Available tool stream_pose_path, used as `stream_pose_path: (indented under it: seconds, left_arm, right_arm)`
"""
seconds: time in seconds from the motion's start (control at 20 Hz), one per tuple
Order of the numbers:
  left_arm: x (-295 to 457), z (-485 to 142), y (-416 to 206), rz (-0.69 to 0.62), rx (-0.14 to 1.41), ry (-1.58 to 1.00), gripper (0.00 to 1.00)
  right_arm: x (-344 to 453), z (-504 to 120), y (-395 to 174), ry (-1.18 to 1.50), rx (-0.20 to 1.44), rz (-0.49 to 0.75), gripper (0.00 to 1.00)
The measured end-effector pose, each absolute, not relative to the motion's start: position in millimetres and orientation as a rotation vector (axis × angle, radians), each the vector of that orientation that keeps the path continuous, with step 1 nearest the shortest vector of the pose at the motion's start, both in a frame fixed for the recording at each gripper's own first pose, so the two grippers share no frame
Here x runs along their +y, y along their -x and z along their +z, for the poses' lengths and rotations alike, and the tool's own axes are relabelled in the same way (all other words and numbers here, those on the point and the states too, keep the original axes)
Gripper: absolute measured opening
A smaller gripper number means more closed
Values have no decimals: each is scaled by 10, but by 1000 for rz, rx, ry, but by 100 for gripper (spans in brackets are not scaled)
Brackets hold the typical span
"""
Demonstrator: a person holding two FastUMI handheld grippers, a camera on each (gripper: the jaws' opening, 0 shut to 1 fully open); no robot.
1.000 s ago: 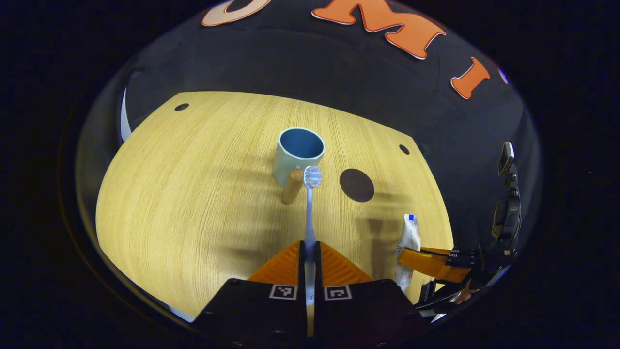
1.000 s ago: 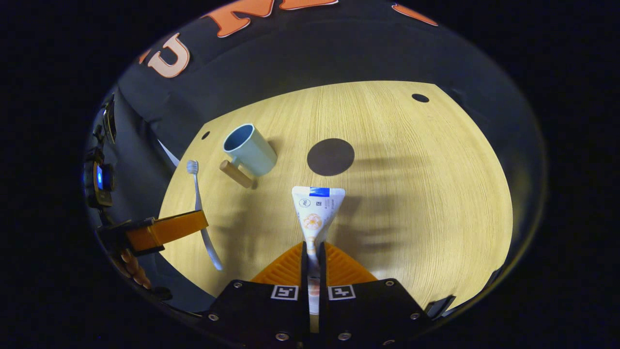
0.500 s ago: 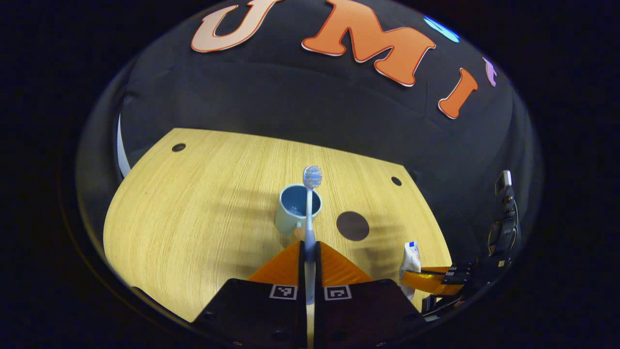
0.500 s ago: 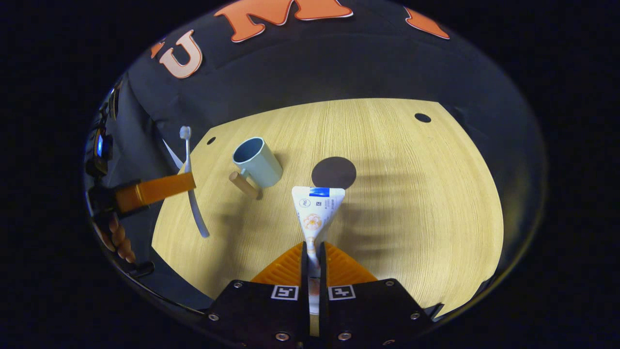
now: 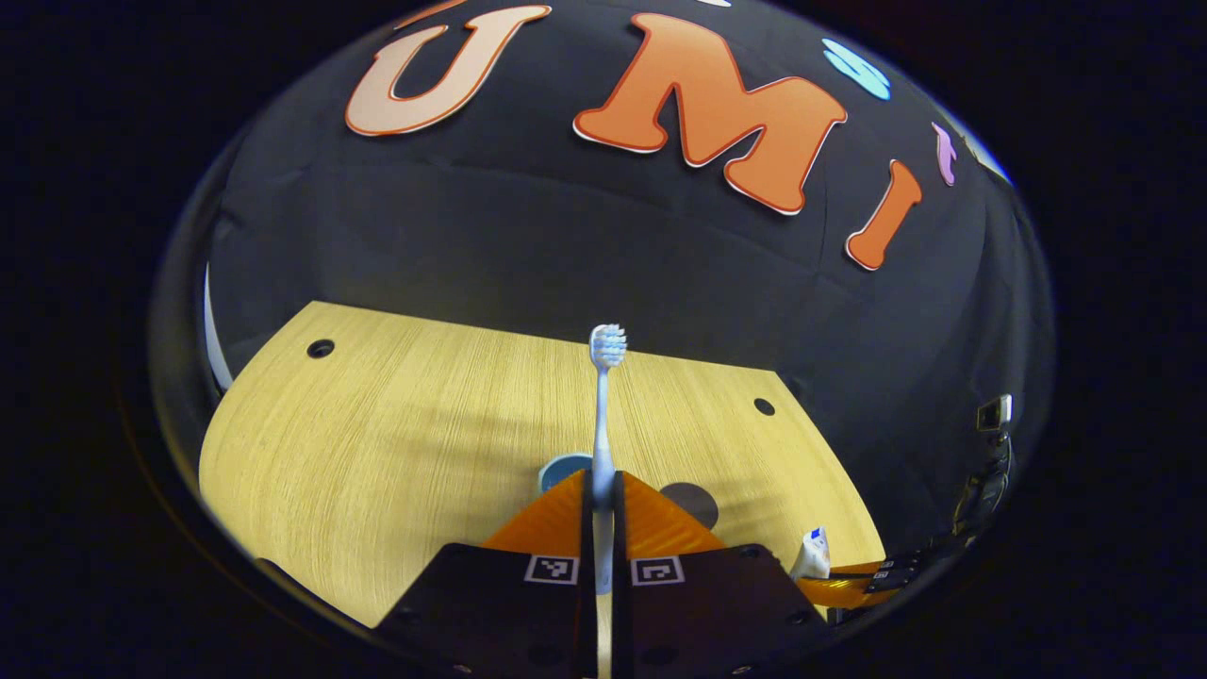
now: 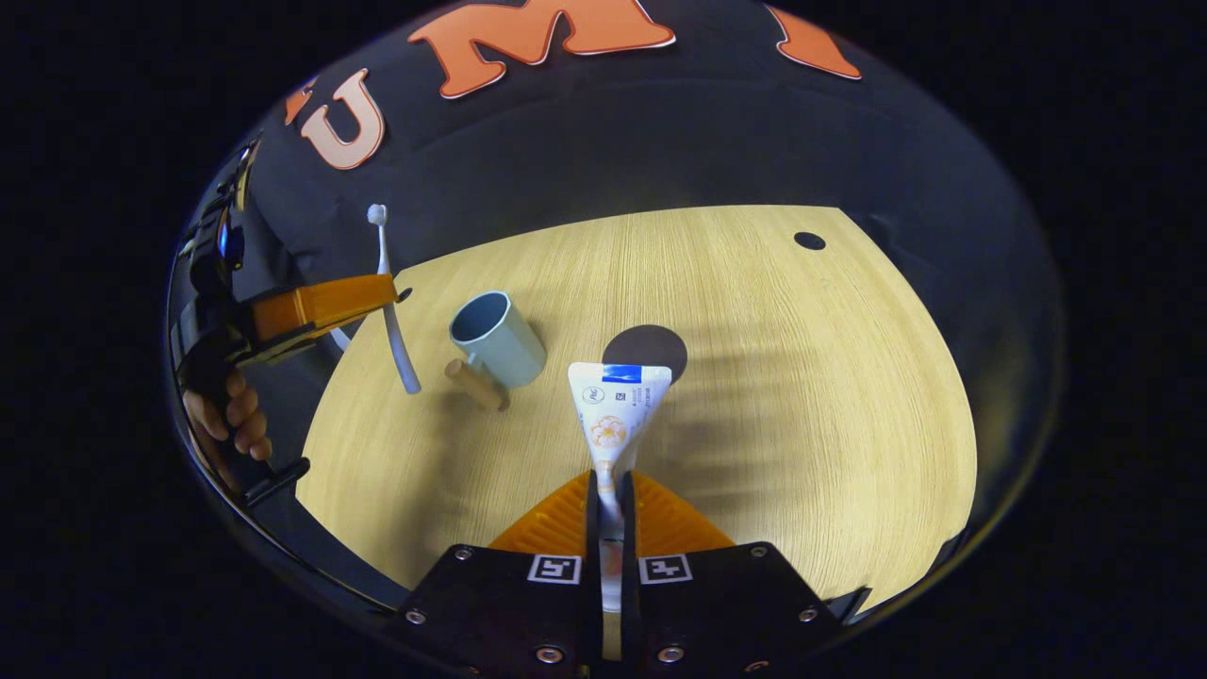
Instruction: Put the toothbrush and toothpaste on the desktop into the cup, then pick up the cup and place it on the coaster on the desktop.
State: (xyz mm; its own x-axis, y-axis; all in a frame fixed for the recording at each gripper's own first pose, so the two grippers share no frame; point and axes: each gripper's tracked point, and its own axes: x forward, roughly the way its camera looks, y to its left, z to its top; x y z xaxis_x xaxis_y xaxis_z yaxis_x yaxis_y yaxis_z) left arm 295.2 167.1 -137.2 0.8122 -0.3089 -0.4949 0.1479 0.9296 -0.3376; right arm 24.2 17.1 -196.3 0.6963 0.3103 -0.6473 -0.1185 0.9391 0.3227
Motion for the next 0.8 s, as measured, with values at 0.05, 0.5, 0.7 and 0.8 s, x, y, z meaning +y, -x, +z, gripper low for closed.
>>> stream_pose_path:
  seconds: [0.05,0.5,0.7,0.8]
  left_arm:
    - [1656,-1354,-3025,-257,555,288,6]
    - [1585,-1384,-3505,-342,448,297,6]
    - [1598,-1659,-3647,-348,446,267,6]
    - [1559,-1807,-3655,-361,462,270,6]
  right_arm:
    - [175,-1956,-241,-270,760,238,8]
    - [164,-1920,-282,-274,704,185,8]
    - [196,-1953,-301,-291,697,169,8]
    - [203,-1963,-317,-300,687,155,8]
